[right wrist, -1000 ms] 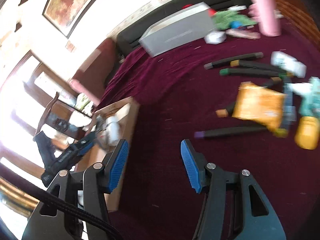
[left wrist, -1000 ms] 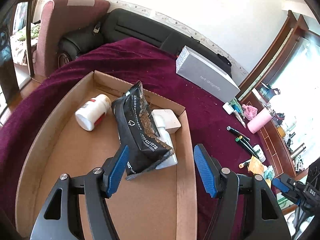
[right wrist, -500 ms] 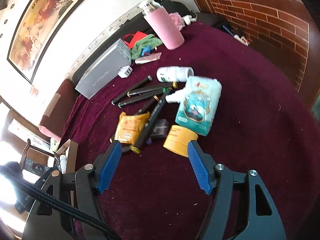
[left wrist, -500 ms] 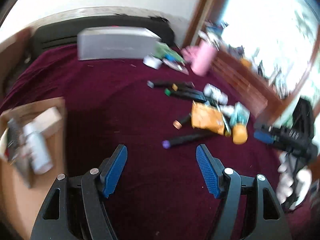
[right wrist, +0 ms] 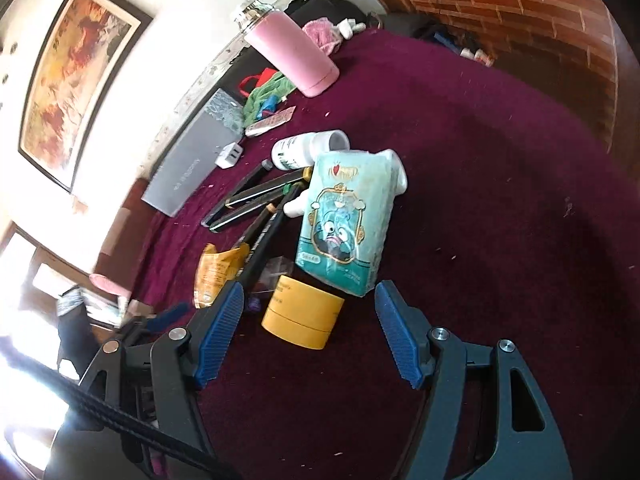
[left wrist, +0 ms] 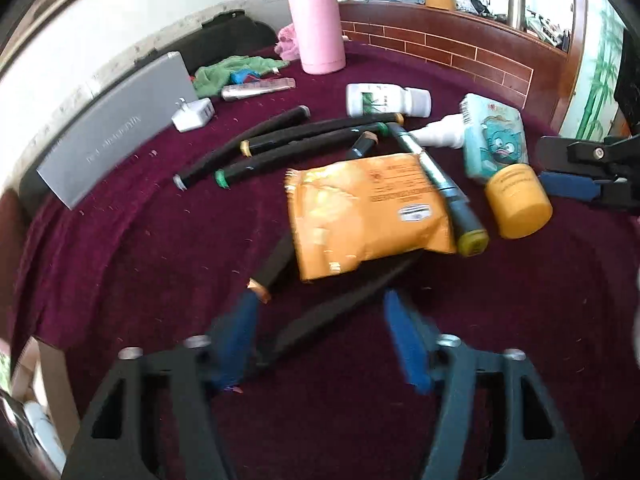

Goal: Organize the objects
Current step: 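Grasp a black marker with the left gripper and lift it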

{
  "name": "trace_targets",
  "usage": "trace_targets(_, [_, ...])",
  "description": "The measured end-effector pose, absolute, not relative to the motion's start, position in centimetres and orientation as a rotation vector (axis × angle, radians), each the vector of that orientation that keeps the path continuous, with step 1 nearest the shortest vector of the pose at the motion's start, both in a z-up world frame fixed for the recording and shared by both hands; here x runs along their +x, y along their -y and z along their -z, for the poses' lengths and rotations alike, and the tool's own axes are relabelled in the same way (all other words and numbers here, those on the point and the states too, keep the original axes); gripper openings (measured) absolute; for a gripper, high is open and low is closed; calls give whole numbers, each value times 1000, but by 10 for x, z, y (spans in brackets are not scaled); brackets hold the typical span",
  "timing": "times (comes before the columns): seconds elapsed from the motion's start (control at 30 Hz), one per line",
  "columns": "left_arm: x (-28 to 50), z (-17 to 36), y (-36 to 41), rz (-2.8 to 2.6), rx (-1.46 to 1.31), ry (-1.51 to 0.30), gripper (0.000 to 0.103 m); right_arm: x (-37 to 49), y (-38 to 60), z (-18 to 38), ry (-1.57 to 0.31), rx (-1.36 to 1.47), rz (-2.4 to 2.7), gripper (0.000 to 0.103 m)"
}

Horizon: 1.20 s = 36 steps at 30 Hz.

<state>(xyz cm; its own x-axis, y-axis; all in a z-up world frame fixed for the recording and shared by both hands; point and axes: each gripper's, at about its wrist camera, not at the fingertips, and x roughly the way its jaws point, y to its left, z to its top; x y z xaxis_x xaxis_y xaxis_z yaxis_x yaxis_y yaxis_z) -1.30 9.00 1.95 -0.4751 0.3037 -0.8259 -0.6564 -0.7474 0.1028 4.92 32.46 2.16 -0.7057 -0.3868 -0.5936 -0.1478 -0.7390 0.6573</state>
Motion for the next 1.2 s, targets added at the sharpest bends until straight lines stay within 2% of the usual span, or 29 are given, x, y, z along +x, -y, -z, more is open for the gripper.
trace_targets(0.03, [-10,-20,-91,-2201,-1144,-541,24,50,-325,-22,1071,1128,2564,68])
trace_targets(0.1, [5,-21,-91,-2159,-1172,-503,13,51,-325,-21,1078,1121,2551,68])
trace_targets(0.13, [11,-21,-89,-2141,-1182,-486,11,51,-325,-21,1079,1121,2542,68])
trace_targets(0.37, [32,-21,-88,-2124,-1202,-452,13,50,-324,-16,1095,1137,2514,70])
trace_targets(0.4, [32,-20,-95,-2141,-1181,-481,19,49,-323,-16,1090,1144,2515,70])
trace_targets(0.43, [32,-20,-101,-2150,-1163,-496,30,49,-323,-16,1082,1150,2522,70])
trace_targets(0.5, [32,-17,-112,-2200,-1109,-527,42,50,-322,-17,1065,1152,2549,70])
trace_targets(0.53, [32,-16,-114,-2220,-1097,-501,42,50,-322,-16,1061,1155,2556,70])
trace_targets(0.6, [30,-16,-108,-2215,-1122,-439,39,49,-323,-14,1059,1173,2563,70])
trace_targets(0.63, [28,-17,-103,-2205,-1144,-395,19,48,-323,-12,1064,1182,2558,70])
trace_targets(0.67, [27,-19,-95,-2191,-1169,-330,12,48,-323,-12,1062,1179,2564,70])
trace_targets(0.73, [29,-24,-70,-2146,-1213,-152,11,48,-321,-13,1037,1184,2578,70])
trace_targets(1.0, [53,-48,1,-2220,-1152,72,11,55,-316,-24,935,1184,2712,70])
trace_targets(1.2, [71,-66,42,-2260,-1080,180,12,61,-271,-80,623,1098,2738,70])
